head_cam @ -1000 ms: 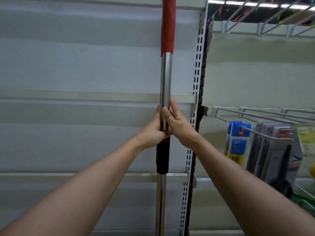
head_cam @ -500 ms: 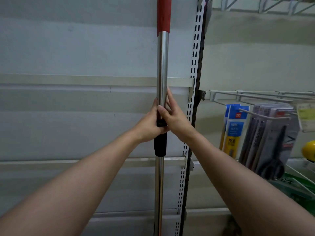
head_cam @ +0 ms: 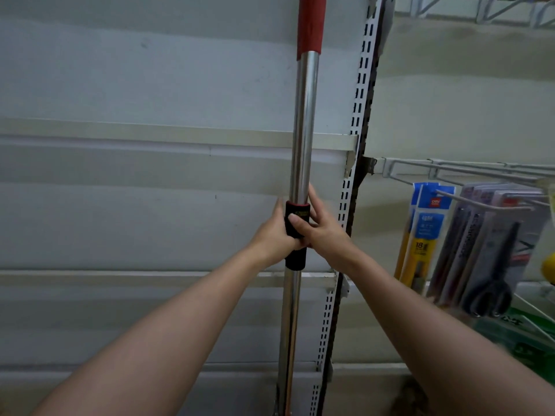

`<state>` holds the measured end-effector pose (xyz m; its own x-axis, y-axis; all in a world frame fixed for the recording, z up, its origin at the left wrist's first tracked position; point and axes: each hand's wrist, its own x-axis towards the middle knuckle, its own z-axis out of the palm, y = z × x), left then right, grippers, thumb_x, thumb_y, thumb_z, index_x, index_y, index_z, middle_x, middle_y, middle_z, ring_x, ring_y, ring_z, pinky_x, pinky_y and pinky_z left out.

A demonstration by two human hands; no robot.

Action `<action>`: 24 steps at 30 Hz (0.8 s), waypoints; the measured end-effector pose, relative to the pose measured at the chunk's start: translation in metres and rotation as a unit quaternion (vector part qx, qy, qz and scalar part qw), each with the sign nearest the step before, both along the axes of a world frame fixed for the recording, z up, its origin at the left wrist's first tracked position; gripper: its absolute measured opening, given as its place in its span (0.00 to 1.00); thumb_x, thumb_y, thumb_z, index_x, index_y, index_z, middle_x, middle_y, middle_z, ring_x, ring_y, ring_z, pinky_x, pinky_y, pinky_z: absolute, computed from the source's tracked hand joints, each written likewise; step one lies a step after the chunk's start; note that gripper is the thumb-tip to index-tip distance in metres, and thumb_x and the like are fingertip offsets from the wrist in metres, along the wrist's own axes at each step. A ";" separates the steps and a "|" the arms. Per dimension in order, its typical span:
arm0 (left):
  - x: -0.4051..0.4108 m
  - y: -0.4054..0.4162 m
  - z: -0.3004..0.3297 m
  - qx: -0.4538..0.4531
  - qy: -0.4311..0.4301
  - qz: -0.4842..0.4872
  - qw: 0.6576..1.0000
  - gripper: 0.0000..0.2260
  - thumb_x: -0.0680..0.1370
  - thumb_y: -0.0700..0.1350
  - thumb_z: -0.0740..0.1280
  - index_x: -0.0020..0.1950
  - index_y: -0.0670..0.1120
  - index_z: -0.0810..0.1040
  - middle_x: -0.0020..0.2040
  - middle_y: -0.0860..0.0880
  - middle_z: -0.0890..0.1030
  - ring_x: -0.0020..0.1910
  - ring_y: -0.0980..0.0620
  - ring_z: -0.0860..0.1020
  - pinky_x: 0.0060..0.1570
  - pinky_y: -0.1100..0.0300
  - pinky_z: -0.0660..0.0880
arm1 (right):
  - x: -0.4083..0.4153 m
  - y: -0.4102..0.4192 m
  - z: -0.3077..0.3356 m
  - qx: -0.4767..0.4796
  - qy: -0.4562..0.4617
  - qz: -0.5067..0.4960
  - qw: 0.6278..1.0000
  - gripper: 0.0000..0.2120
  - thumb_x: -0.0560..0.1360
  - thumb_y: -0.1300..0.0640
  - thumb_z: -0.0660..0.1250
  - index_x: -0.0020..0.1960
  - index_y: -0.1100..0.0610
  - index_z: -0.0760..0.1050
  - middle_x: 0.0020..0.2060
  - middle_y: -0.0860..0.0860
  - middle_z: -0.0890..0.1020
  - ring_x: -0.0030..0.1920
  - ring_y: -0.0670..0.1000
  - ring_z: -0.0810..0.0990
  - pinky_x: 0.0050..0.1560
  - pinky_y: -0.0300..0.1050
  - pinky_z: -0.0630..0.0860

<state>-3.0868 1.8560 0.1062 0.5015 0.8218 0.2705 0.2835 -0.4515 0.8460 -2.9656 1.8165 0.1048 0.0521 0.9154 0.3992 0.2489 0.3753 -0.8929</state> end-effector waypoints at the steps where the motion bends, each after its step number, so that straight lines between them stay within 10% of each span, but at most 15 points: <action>1: 0.002 -0.001 -0.005 0.007 -0.003 0.001 1.000 0.35 0.74 0.39 0.69 0.75 0.55 0.56 0.65 0.46 0.74 0.62 0.44 0.75 0.62 0.44 0.73 | -0.001 0.001 -0.002 -0.005 0.007 -0.006 1.000 0.34 0.78 0.59 0.63 0.76 0.39 0.50 0.65 0.46 0.71 0.66 0.52 0.73 0.66 0.60 0.71; 9: 0.002 -0.009 -0.015 0.016 0.068 -0.011 0.997 0.29 0.77 0.42 0.65 0.73 0.51 0.56 0.62 0.47 0.76 0.59 0.46 0.76 0.58 0.50 0.74 | -0.013 -0.006 -0.011 -0.021 -0.036 -0.074 0.996 0.35 0.80 0.57 0.60 0.76 0.39 0.43 0.72 0.49 0.66 0.65 0.46 0.69 0.65 0.44 0.68; 20: -0.010 -0.037 -0.033 0.055 0.122 -0.022 0.991 0.33 0.77 0.43 0.65 0.76 0.50 0.49 0.64 0.45 0.73 0.51 0.50 0.75 0.43 0.62 0.69 | -0.017 -0.048 -0.037 -0.140 -0.201 -0.170 0.955 0.36 0.79 0.48 0.62 0.76 0.39 0.41 0.73 0.55 0.65 0.70 0.57 0.67 0.69 0.51 0.66; 24: -0.009 -0.056 -0.030 0.086 0.090 -0.011 0.992 0.43 0.69 0.52 0.68 0.77 0.51 0.47 0.70 0.47 0.68 0.65 0.47 0.72 0.60 0.52 0.73 | -0.012 -0.083 -0.026 -0.132 -0.237 -0.195 0.942 0.36 0.78 0.48 0.62 0.76 0.40 0.42 0.74 0.55 0.63 0.72 0.56 0.65 0.67 0.49 0.65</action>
<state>-3.0961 1.8003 0.0765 0.5716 0.7595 0.3106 0.4109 -0.5926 0.6928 -2.9776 1.7338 0.0784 0.2785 0.9342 0.2228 0.7163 -0.0475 -0.6962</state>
